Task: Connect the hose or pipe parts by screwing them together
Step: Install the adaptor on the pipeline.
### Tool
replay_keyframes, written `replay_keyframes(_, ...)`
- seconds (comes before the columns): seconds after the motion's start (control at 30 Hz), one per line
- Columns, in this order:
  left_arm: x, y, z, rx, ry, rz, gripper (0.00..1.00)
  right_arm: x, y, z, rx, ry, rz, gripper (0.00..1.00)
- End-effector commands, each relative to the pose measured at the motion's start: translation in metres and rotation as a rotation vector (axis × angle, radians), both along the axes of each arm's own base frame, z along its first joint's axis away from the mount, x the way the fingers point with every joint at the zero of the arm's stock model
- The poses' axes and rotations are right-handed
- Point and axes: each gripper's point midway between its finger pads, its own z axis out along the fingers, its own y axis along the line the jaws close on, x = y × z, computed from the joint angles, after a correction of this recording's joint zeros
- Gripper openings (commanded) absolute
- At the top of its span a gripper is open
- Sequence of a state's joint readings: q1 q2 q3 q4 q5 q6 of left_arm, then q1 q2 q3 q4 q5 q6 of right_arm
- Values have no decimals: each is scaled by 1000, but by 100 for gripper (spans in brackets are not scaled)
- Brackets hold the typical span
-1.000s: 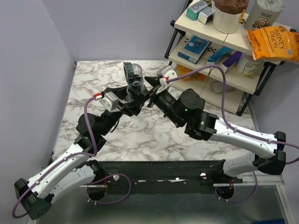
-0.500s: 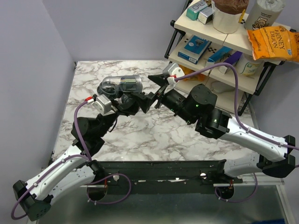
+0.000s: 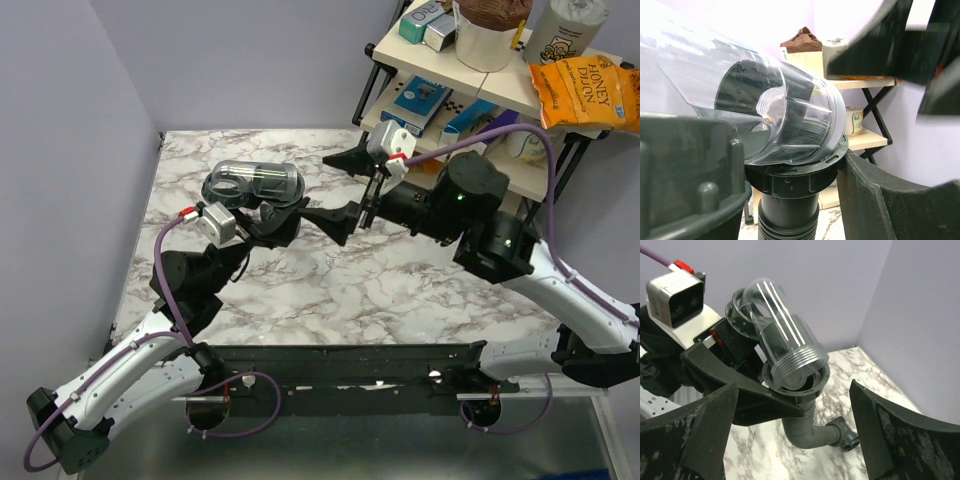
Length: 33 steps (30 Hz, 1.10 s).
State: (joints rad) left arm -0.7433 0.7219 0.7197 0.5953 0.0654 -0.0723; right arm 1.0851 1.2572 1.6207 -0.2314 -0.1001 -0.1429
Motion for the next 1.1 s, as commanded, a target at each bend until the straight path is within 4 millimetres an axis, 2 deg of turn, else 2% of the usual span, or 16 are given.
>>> replay_keyframes(0.0,-24,3,33,-36,-101,-64,0,-11,-4,6,-162,-88,83,100)
replay_keyframes(0.03,-23,0,29,-16,-95,-71,0,-10,-4,2,-208,-85,87,100)
replay_keyframes(0.07,-25,-4,26,5,-97,-91,0,-10,-8,24,-188,-130,79,100)
replay_keyframes(0.1,-26,-7,24,22,-99,-106,0,-8,-8,32,-190,-145,81,100)
replay_keyframes(0.13,-26,-11,18,47,-88,-115,0,-1,8,6,-280,-106,113,100)
replay_keyframes(0.17,-28,-17,13,77,-90,-143,0,2,12,4,-307,-109,124,100)
replay_keyframes(0.2,-29,-20,10,93,-86,-156,0,4,15,10,-310,-121,130,100)
replay_keyframes(0.27,-29,-25,1,124,-67,-178,0,-1,24,0,-341,-128,193,100)
replay_keyframes(0.3,-31,-27,0,136,-71,-194,0,-4,23,2,-346,-127,207,100)
replay_keyframes(0.43,-32,-33,-11,172,-55,-217,0,-5,29,-26,-425,-78,253,100)
replay_keyframes(0.53,-33,-37,-16,197,-52,-236,0,-5,33,-39,-456,-49,266,100)
replay_keyframes(0.7,-36,-45,-27,242,-48,-276,0,-4,38,-53,-492,-36,285,98)
replay_keyframes(0.87,-52,-55,-42,310,-54,-375,0,-2,42,-60,-515,-43,303,94)
replay_keyframes(0.97,-56,-57,-42,320,-62,-395,0,-4,42,-65,-527,-31,317,84)
replay_keyframes(1.07,-57,-56,-41,317,-70,-396,0,-7,39,-65,-524,-20,325,43)
